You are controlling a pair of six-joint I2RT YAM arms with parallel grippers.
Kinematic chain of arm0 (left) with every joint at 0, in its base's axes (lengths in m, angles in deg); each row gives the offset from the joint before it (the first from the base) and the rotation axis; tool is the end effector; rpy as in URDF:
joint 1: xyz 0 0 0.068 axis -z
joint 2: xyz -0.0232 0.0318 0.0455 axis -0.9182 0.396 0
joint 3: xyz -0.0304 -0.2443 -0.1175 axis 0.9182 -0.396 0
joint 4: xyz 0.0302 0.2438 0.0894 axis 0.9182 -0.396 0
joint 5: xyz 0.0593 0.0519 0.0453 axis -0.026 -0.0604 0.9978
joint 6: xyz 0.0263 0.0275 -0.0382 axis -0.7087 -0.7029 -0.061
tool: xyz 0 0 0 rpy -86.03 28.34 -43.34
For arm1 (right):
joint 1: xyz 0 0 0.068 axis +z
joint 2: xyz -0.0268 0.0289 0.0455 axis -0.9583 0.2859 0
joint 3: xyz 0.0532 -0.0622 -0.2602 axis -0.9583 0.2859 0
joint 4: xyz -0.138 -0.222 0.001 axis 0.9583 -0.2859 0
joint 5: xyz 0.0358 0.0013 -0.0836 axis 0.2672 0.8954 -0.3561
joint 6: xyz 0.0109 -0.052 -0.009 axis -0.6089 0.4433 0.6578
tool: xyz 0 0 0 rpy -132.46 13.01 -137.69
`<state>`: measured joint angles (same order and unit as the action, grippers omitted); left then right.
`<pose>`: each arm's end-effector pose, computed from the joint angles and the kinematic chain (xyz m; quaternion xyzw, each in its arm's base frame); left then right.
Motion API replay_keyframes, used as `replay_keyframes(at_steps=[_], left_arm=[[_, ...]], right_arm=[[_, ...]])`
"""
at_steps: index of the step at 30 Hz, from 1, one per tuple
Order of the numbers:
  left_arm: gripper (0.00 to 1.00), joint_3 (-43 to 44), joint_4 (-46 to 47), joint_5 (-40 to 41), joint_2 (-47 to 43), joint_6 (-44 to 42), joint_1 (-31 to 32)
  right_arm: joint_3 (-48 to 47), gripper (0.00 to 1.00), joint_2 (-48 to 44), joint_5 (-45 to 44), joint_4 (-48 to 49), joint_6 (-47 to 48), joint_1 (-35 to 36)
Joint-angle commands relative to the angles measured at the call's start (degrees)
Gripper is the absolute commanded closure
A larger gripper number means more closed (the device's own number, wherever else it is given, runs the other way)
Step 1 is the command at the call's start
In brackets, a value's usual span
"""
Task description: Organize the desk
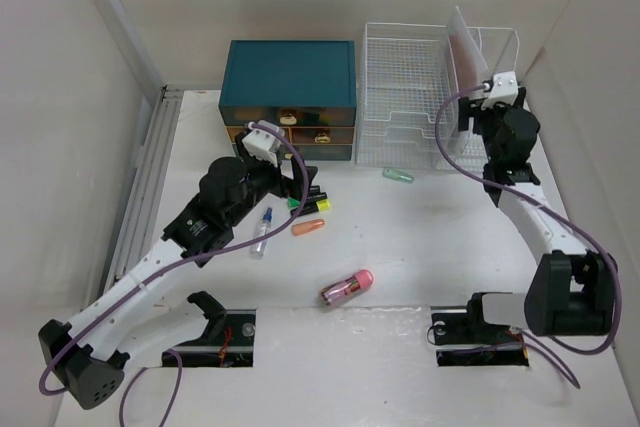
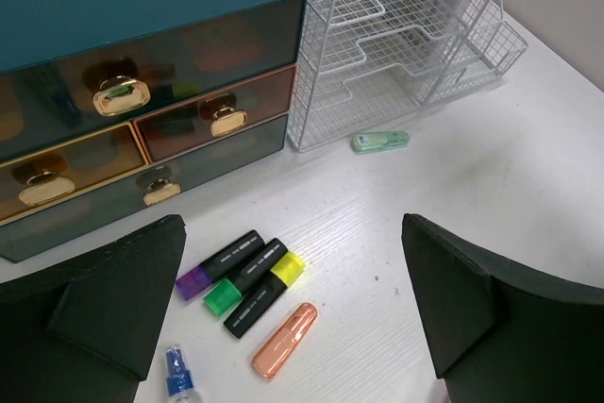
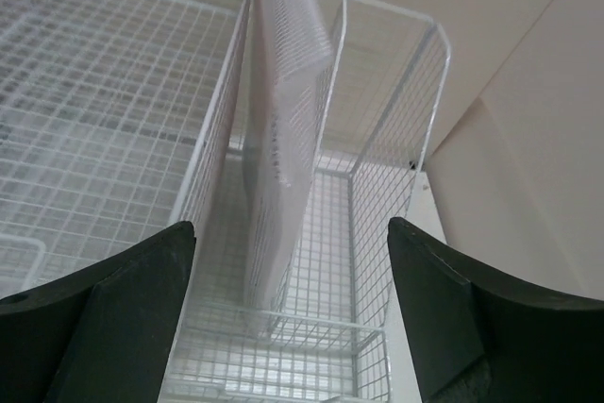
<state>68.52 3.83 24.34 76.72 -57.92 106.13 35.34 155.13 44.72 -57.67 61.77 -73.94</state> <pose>0.1609 -0.1304 0.3703 0.1954 0.6834 -0.2523 0.6566 0.3083 -0.0033 0.3234 -0.0919 0.6948 -0.1069 0.7052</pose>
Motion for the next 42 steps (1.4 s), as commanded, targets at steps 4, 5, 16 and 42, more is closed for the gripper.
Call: replay_keyframes(at_steps=[4, 5, 16, 42], left_arm=[[0.01, -0.3, 2.21, 3.75, -2.21, 0.18, -0.18], [0.01, -0.3, 2.21, 4.46, -2.21, 1.15, -0.18], [0.01, 0.94, 2.56, 5.61, 0.17, 15.13, -6.59], [0.47, 9.01, 3.62, 11.93, 23.36, 16.28, -11.25]], right_arm=[[-2.91, 0.11, -14.04, 0.97, -3.99, -0.43, 0.38], [-3.7, 0.05, -15.38, 2.72, -5.92, -0.43, 0.38], [-5.46, 0.32, -20.85, 46.07, -24.05, -5.77, 1.16], [2.18, 0.44, -13.9, 48.7, -17.81, -21.35, 2.32]])
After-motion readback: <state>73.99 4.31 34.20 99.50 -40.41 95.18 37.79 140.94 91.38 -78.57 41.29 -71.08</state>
